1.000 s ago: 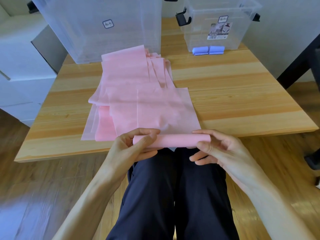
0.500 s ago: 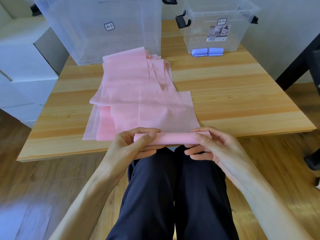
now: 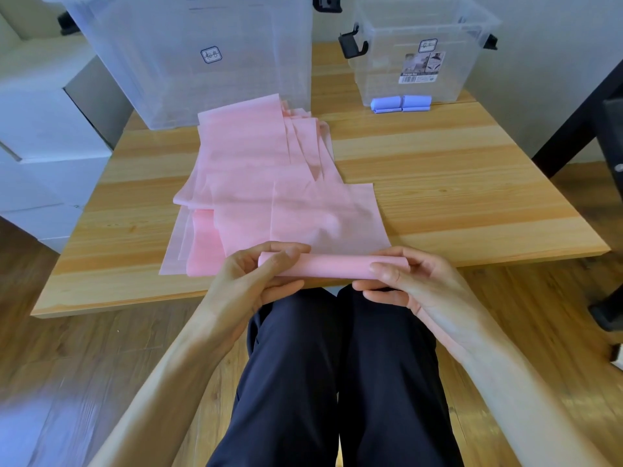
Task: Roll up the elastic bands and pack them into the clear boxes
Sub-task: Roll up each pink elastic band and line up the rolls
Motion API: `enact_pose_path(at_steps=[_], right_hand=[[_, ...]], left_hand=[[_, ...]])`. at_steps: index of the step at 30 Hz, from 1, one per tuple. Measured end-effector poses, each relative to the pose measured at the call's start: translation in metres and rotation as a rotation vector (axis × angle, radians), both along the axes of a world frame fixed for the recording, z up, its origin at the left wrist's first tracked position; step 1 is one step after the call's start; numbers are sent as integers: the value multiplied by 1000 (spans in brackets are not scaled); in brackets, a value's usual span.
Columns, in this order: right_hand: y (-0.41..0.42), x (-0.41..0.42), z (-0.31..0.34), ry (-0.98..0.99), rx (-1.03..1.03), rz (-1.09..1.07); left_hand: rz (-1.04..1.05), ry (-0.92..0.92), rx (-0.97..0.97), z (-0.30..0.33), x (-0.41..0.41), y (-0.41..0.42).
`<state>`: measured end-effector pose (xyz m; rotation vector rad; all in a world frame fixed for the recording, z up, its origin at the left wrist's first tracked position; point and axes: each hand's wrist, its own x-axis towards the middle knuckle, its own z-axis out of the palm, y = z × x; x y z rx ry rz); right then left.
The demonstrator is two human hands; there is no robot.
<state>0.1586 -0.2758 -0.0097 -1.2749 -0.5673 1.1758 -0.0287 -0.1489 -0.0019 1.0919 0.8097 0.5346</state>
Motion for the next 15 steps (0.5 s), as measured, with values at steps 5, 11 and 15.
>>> enact_pose_path(at_steps=[5, 11, 15], right_hand=[[0, -3, 0, -11, 9, 36], [-1, -5, 3, -48, -28, -8], [-1, -4, 2, -33, -14, -8]], left_hand=[[-15, 50, 29, 1, 0, 1], [-85, 48, 27, 5, -1, 1], [-66, 71, 43, 4, 1, 1]])
